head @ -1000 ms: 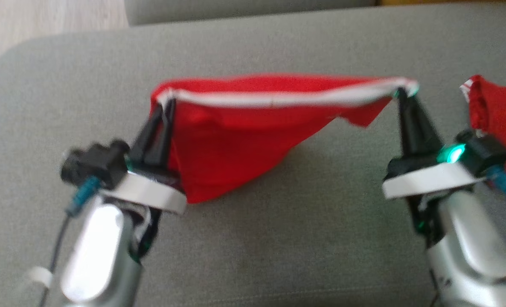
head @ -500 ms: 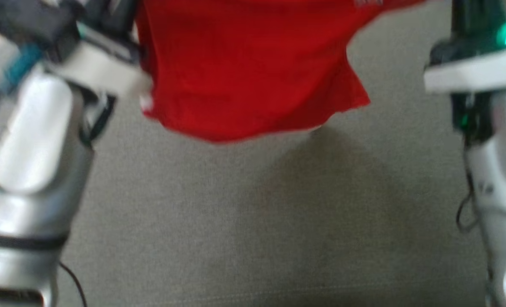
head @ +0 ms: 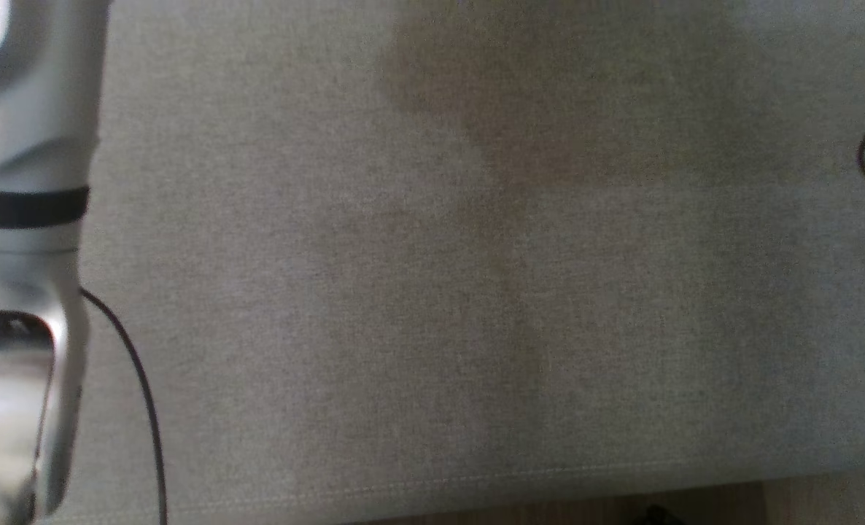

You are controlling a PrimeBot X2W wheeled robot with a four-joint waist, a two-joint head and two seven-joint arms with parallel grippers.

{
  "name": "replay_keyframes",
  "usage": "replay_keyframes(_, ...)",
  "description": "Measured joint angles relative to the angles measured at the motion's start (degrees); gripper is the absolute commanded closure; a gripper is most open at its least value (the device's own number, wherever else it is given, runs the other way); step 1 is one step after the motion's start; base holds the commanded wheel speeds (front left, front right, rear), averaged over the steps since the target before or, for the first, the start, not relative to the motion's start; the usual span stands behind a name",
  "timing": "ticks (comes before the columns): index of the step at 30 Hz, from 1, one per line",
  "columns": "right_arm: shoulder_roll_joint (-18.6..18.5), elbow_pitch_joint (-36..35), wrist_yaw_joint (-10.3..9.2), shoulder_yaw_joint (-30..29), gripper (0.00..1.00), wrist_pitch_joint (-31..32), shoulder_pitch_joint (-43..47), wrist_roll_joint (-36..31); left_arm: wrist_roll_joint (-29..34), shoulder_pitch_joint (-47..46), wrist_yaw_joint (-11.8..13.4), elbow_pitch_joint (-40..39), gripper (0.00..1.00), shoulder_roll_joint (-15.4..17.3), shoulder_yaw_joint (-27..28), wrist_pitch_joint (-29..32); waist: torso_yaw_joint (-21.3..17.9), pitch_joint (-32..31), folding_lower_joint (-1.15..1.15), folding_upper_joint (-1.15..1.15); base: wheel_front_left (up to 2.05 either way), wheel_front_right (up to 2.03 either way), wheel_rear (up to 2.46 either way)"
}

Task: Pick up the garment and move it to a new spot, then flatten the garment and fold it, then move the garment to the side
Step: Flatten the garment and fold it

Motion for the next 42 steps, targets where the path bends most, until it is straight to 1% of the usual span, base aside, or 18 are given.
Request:
replay_keyframes(2,0.88,1.05,0.0,0.58,1.0,0.01,2.09,0.18,-0.82,2.28,-0.32,1.51,1.0,-0.51,0.68,0.0,-0.37,0.78,0.01,0.0,0.0,0.0,0.0)
replay_keyframes(4,2.07,1.46,0.0,0.76,1.0,0.01,6.41,1.64,-2.07,7.6,-0.49,2.37,1.0,-1.05,1.56,0.01,-0.87,0.81,0.0,0.0,0.0,0.0,0.0)
replay_keyframes(10,2.2,1.04,0.0,4.66,1.0,0.03,21.87,6.58,-5.5,25.95,-1.3,4.74,1.0,-4.64,3.47,0.03,-1.8,-0.28,-0.02,0.0,0.0,0.0,0.0)
replay_keyframes(11,2.2,1.04,0.0,4.66,1.0,0.03,21.87,6.58,-5.5,25.95,-1.3,4.74,1.0,-4.64,3.47,0.03,-1.8,-0.28,-0.02,0.0,0.0,0.0,0.0)
replay_keyframes(16,2.21,-1.01,0.0,7.86,1.0,0.04,35.24,10.48,-6.6,39.86,-1.46,4.9,1.0,-6.36,6.08,0.03,-2.78,-2.75,-0.02,0.0,0.0,0.0,0.0)
replay_keyframes(19,2.25,-2.49,0.01,9.69,1.0,0.09,41.4,12.6,-6.99,46.26,-1.51,4.25,1.0,-7.0,7.93,0.04,-3.53,-4.5,-0.02,0.0,0.0,0.0,0.0)
replay_keyframes(26,3.48,-4.23,0.01,12.26,1.0,0.09,51.19,15.72,-6.76,55.84,-1.48,1.7,1.0,-7.59,11.56,0.04,-4.97,-9.54,-0.02,0.0,0.0,0.0,0.0)
replay_keyframes(35,3.96,-4.43,0.01,13.8,1.0,0.1,61.14,16.83,-7.54,66.05,-1.52,-0.04,1.0,-7.73,11.85,0.09,-4.99,-16.52,-0.03,0.01,0.0,0.0,0.0)
replay_keyframes(42,3.61,-5.88,0.01,16.88,1.0,0.1,67.51,17.74,-9.42,73.09,-1.34,-2.53,1.0,-7.64,12.49,0.09,-4.65,-20.87,-0.03,0.0,0.0,0.0,0.0)
